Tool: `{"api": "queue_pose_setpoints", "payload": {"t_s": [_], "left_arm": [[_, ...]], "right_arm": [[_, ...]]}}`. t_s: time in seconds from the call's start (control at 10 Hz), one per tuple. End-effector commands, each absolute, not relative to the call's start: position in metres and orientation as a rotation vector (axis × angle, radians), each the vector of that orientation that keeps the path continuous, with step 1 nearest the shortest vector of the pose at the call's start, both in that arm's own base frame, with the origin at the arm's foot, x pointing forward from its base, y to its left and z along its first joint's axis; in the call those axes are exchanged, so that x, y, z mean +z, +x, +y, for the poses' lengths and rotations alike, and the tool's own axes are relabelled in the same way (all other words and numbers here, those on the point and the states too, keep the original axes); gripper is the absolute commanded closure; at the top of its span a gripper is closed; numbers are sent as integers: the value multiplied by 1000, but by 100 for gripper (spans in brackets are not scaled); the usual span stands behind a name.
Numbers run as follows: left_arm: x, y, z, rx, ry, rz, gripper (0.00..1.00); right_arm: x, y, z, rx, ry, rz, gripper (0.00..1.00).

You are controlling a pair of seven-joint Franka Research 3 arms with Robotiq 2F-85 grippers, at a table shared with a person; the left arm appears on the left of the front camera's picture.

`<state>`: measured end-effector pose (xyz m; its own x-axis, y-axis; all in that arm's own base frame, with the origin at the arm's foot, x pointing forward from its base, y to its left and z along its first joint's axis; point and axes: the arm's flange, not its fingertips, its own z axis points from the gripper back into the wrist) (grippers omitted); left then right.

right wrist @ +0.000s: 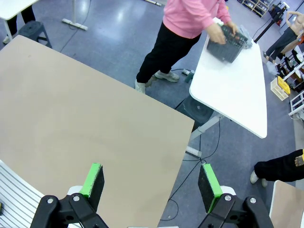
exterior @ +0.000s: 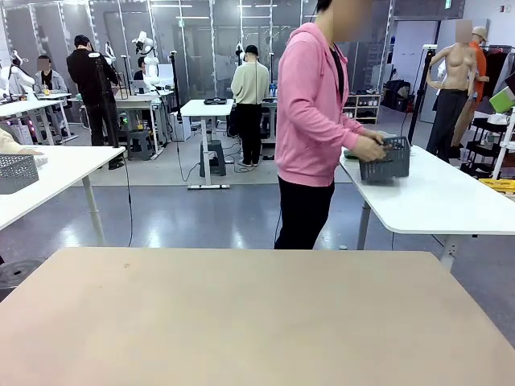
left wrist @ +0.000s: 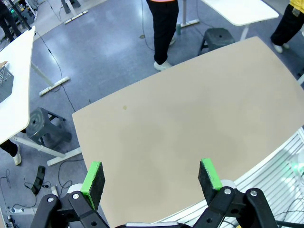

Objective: Fold the towels and place them in the basket.
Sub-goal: When a person lays out a Towel with hook on the table, fold it in half twice.

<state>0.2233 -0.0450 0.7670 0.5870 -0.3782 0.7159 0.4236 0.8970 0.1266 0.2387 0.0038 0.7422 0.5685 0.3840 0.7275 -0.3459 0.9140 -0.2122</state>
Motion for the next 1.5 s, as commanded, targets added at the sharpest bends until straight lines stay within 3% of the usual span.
{"api": "queue_pose_setpoints", "payload": {"t_s": [0.0,1.4], "left_arm": [[769,224,-46,-472,-62,-820,0],[769,224,-46,-472,-62,-820,0]], "right_arm": [[742,239,5,429,-50,-865,0],[742,239,5,429,-50,-865,0]]}}
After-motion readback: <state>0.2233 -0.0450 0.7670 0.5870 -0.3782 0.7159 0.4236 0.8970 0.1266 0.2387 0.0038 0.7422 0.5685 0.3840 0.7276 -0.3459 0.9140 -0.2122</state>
